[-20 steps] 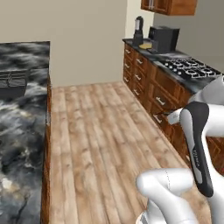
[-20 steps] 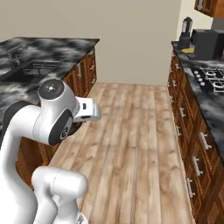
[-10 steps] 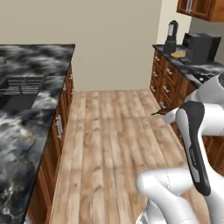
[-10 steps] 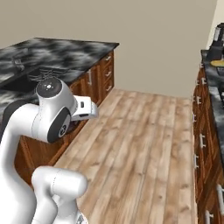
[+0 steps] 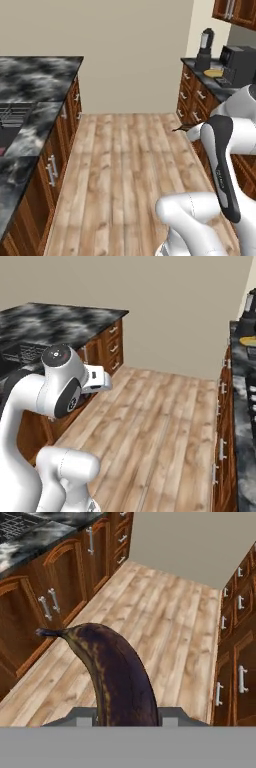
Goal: Pick the banana and orange from the fridge and place them on the plate next to the blender to make a fruit smoothie.
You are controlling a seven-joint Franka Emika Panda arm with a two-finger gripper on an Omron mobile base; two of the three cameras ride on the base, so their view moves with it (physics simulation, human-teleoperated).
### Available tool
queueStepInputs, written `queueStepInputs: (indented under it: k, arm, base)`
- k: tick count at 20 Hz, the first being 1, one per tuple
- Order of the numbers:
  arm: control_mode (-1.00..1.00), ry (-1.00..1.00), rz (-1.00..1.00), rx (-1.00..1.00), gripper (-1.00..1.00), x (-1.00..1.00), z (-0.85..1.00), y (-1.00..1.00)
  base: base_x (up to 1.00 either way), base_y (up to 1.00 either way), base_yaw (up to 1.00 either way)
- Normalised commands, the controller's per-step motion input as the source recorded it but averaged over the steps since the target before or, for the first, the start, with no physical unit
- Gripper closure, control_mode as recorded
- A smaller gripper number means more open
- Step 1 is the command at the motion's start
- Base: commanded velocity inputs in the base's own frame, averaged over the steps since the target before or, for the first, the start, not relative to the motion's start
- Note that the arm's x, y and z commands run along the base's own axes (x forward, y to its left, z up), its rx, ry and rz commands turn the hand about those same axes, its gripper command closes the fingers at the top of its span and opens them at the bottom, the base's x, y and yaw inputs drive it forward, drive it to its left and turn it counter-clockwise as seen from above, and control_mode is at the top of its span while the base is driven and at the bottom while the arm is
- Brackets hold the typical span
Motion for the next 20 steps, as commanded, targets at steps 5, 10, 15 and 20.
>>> queueStepInputs:
  k: [5, 10, 15, 20]
  arm:
    - [1.0, 0.0, 0.0, 0.0, 1.0, 0.0, 0.0, 0.0]
    - [1.0, 0.0, 0.0, 0.0, 1.0, 0.0, 0.0, 0.0]
    - [1.0, 0.0, 0.0, 0.0, 1.0, 0.0, 0.0, 0.0]
    - [1.0, 0.0, 0.0, 0.0, 1.0, 0.0, 0.0, 0.0]
  base:
    - [1.0, -0.54, 0.01]
    - [1.0, -0.44, 0.0]
    - [1.0, -0.25, -0.15]
    - [1.0, -0.11, -0.37]
